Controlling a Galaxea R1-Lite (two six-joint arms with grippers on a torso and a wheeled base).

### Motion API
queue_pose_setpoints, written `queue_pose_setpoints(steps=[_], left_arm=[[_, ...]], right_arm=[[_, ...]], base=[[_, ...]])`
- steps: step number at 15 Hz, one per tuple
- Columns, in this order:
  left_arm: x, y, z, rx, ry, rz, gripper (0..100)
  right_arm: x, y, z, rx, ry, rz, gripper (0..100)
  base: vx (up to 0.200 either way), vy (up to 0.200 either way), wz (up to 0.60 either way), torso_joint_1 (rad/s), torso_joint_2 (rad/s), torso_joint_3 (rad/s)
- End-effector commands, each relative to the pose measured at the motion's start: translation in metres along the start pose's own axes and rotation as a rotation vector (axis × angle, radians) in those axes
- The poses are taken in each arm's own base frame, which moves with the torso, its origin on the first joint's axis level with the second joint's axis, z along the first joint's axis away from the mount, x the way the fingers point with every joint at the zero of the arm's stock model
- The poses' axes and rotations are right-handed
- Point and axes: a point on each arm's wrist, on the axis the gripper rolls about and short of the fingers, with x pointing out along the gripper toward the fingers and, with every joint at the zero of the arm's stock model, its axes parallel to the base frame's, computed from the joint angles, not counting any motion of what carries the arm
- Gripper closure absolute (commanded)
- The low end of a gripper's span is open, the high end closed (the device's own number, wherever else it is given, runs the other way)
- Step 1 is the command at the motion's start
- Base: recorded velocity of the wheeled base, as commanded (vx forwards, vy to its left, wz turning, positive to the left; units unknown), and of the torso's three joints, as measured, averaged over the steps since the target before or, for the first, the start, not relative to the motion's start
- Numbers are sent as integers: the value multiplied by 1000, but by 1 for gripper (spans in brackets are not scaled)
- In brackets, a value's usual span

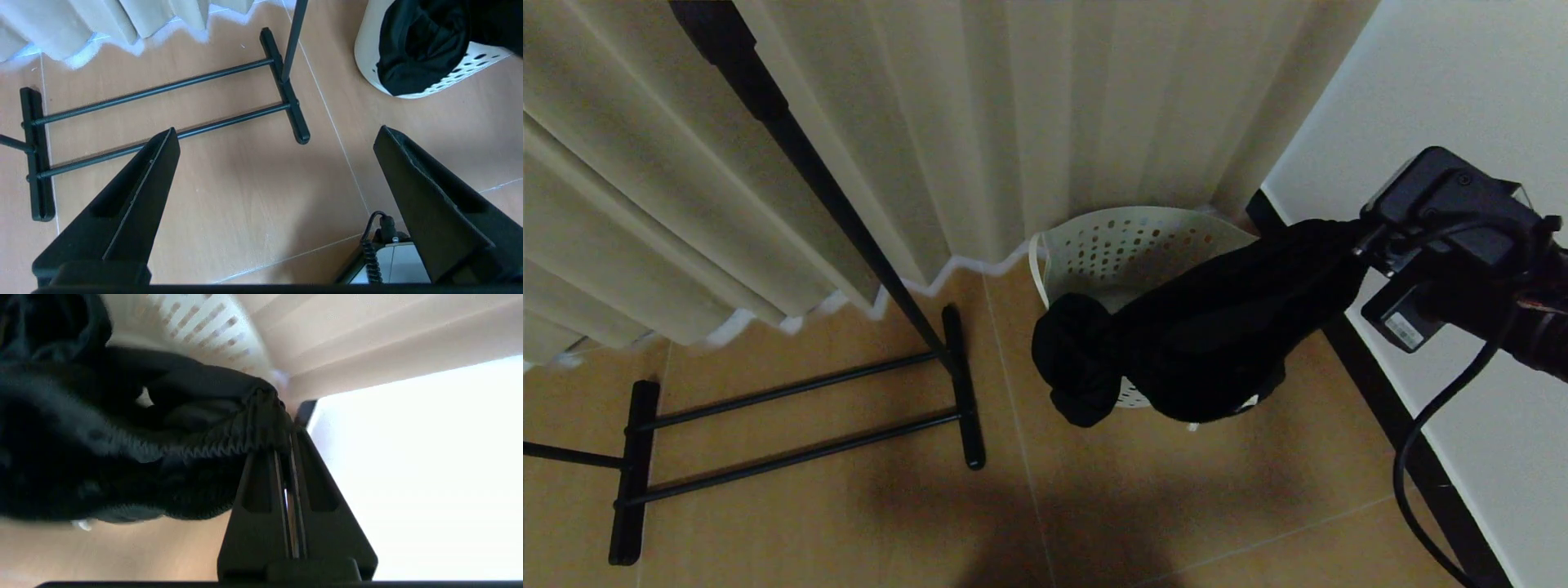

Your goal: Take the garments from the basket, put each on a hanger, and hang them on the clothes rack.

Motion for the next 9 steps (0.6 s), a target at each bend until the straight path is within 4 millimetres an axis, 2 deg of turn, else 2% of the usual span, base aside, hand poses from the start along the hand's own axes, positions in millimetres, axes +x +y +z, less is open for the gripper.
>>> queue_pose_setpoints(steps=[1, 6, 9], left_arm=[[0, 0, 0, 1, 1, -1, 0], [0, 0, 0, 1, 1, 1, 0], [0, 0, 0, 1, 1, 1, 0]], right_arm=[[-18, -10, 2, 19, -39, -34, 100], [-23, -12, 1, 43, -47, -40, 100], [-21, -9, -2, 69, -35, -29, 100]], base=[[0, 0, 0, 0, 0, 0], [0, 0, 0, 0, 0, 0], [0, 0, 0, 1, 2, 142]])
